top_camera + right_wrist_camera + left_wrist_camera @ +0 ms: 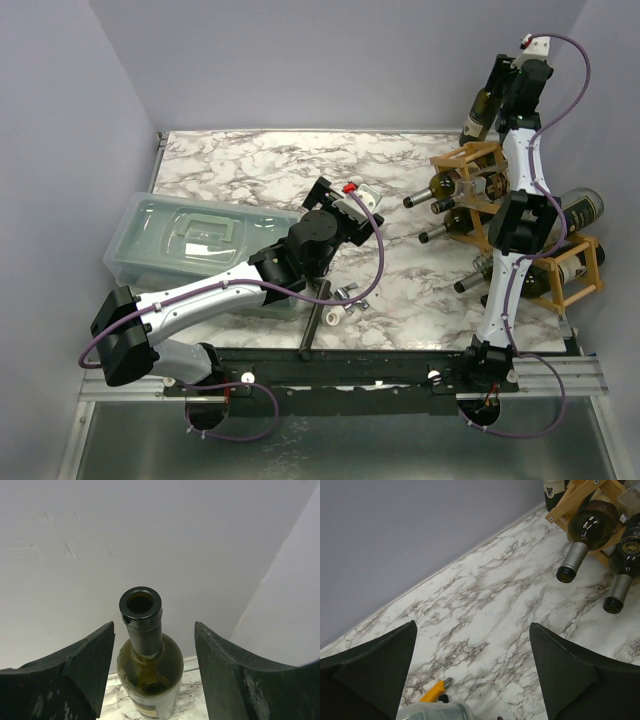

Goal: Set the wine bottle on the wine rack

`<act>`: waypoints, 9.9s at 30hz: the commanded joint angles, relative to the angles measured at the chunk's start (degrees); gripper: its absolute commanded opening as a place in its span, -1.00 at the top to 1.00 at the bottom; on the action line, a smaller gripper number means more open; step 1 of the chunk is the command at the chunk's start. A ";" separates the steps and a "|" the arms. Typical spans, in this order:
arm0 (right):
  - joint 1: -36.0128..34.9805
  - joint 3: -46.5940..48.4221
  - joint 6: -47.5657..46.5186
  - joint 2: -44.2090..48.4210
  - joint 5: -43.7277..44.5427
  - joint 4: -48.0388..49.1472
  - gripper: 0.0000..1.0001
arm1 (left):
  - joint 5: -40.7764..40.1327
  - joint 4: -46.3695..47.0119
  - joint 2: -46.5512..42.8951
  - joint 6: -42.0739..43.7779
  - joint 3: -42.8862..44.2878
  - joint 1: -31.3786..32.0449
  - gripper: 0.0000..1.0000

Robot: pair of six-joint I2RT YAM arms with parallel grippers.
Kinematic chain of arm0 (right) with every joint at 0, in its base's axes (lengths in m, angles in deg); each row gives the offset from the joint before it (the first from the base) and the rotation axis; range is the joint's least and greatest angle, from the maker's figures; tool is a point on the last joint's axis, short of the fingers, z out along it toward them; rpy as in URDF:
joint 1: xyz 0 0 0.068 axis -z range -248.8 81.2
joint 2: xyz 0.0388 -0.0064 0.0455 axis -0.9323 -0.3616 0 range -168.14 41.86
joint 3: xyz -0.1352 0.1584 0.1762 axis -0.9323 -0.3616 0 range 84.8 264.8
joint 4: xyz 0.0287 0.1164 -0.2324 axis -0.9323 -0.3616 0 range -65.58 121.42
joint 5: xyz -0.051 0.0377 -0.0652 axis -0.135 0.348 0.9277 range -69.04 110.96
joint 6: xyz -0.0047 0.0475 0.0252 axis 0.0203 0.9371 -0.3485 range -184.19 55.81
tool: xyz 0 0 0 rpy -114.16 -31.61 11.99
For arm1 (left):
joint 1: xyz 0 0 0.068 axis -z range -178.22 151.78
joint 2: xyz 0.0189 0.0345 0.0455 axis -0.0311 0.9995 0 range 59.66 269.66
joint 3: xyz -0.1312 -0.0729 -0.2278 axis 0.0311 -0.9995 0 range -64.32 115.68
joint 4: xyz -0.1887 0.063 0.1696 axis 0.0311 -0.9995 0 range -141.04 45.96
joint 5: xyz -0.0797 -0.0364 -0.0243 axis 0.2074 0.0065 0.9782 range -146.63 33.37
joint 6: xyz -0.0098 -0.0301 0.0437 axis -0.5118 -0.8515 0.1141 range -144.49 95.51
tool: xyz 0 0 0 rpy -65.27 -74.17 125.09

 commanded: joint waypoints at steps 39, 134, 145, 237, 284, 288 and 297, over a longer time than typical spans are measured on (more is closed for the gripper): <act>-0.26 2.35 -2.92 -5.29 -7.00 6.54 0.74 | 0.56 -0.10 0.63 0.10 -0.04 -0.27 -0.91; -24.33 -57.68 -0.24 48.56 -9.40 -4.36 0.59 | -0.18 1.57 -2.72 -1.68 -0.75 -5.45 -0.89; -25.16 -58.32 2.15 48.56 -8.66 -4.38 -0.07 | -0.05 1.25 -2.31 -1.81 -0.53 -5.46 -0.89; -34.86 -63.30 -24.06 81.11 -44.06 -31.31 0.99 | -9.20 12.18 -11.28 1.88 -6.37 -10.19 -0.84; -42.25 -96.38 -9.82 97.52 -37.37 -0.54 0.99 | -8.95 11.26 -5.41 1.50 -5.80 -10.24 -0.82; -42.25 -98.80 -9.16 97.84 -33.50 1.36 0.99 | -8.96 11.26 -5.63 1.58 -5.65 -10.20 -0.82; -42.25 -101.46 -11.39 101.21 -31.38 -4.53 0.33 | -8.41 11.17 -6.31 1.04 -5.68 -10.19 -0.82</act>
